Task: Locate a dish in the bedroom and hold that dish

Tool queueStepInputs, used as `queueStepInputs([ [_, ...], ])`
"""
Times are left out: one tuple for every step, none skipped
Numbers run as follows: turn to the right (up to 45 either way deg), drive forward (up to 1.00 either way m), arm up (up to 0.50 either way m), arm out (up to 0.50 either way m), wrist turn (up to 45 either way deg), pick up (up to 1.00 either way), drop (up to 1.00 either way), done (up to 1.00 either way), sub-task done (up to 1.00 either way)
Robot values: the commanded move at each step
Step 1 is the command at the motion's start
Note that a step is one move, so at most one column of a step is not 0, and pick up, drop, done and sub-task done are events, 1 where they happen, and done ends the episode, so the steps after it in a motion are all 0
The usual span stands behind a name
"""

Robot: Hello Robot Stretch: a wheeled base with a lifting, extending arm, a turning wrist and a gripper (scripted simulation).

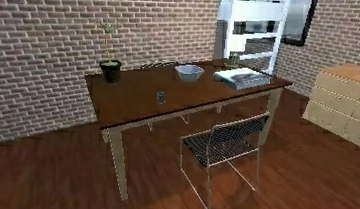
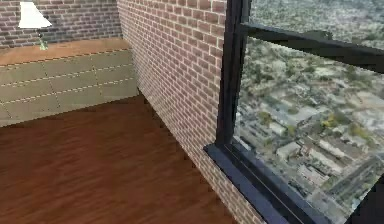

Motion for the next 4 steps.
queueStepInputs([
  [0.0,0.8,0.0,0.0,0.0,0.0,0.0,0.0,0.0],
  [-45.0,0.0,0.0,0.0,0.0,0.0,0.0,0.0,0.0],
  [-36.0,0.0,0.0,0.0,0.0,0.0,0.0,0.0,0.0],
  [12.0,0.0,0.0,0.0,0.0,0.0,0.0,0.0,0.0],
])
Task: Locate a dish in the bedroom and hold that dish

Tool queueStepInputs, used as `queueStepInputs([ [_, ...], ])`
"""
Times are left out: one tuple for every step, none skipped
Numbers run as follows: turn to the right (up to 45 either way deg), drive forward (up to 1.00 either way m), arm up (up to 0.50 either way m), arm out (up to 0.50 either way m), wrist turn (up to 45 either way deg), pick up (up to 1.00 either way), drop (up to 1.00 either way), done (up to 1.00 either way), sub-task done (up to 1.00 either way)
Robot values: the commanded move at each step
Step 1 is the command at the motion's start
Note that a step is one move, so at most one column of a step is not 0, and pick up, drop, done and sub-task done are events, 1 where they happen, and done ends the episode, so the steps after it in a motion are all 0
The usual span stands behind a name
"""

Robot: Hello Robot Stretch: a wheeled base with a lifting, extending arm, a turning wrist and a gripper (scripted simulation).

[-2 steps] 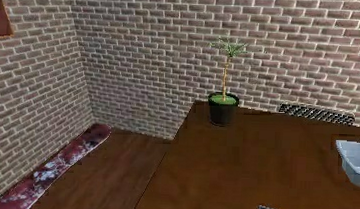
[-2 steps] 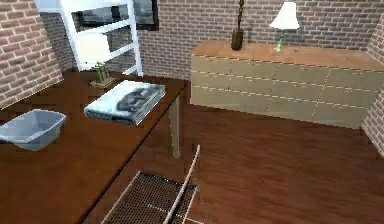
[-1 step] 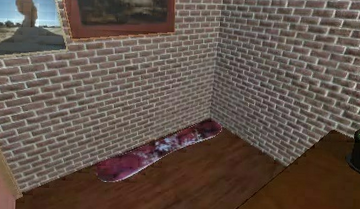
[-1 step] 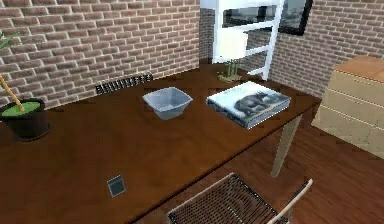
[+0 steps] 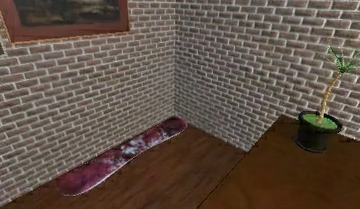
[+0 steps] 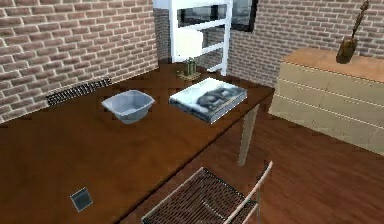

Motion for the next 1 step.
queueStepInputs([
  [0.0,0.2,0.0,0.0,0.0,0.0,0.0,0.0,0.0],
])
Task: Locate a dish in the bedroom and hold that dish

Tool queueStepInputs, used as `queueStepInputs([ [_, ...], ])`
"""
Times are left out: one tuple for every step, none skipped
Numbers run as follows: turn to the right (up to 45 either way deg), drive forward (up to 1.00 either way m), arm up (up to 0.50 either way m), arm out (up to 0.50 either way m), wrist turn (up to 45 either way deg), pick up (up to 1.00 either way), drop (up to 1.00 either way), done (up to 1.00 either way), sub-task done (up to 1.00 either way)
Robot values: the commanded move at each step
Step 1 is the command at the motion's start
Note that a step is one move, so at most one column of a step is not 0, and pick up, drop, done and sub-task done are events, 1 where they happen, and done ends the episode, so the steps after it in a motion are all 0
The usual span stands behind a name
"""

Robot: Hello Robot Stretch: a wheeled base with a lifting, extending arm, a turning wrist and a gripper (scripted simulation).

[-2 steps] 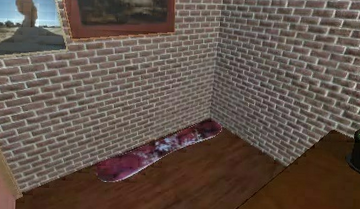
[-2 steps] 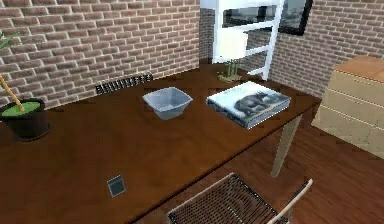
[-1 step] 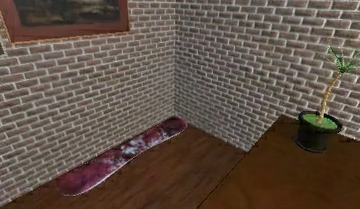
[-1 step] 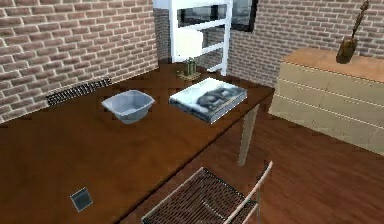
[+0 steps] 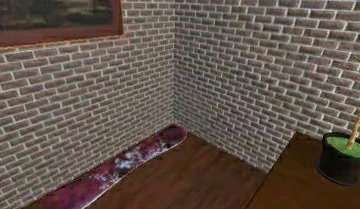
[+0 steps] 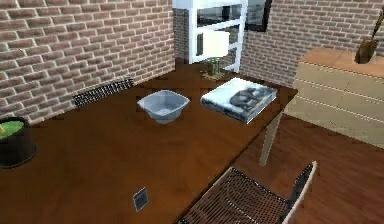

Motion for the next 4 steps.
queueStepInputs([
  [45.0,0.0,0.0,0.0,0.0,0.0,0.0,0.0,0.0],
  [45.0,0.0,0.0,0.0,0.0,0.0,0.0,0.0,0.0],
  [6.0,0.0,0.0,0.0,0.0,0.0,0.0,0.0,0.0],
  [0.0,0.05,0.0,0.0,0.0,0.0,0.0,0.0,0.0],
])
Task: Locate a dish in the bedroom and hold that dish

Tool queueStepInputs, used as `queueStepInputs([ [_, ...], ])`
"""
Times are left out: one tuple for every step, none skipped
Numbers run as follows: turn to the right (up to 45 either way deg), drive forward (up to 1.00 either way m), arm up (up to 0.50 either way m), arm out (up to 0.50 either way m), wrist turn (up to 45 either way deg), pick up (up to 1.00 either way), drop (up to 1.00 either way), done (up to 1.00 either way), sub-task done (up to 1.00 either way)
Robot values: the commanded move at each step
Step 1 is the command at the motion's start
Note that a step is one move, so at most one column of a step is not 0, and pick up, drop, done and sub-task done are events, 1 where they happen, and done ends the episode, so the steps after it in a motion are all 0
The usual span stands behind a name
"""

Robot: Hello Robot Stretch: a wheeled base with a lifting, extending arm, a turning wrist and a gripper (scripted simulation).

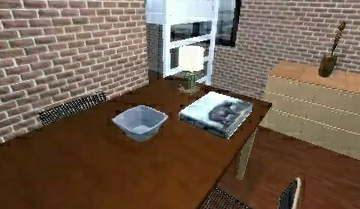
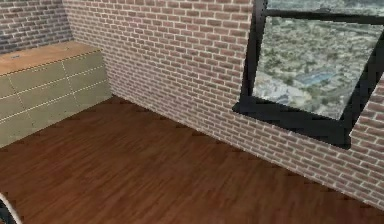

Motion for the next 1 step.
queueStepInputs([
  [-45.0,0.0,0.0,0.0,0.0,0.0,0.0,0.0,0.0],
])
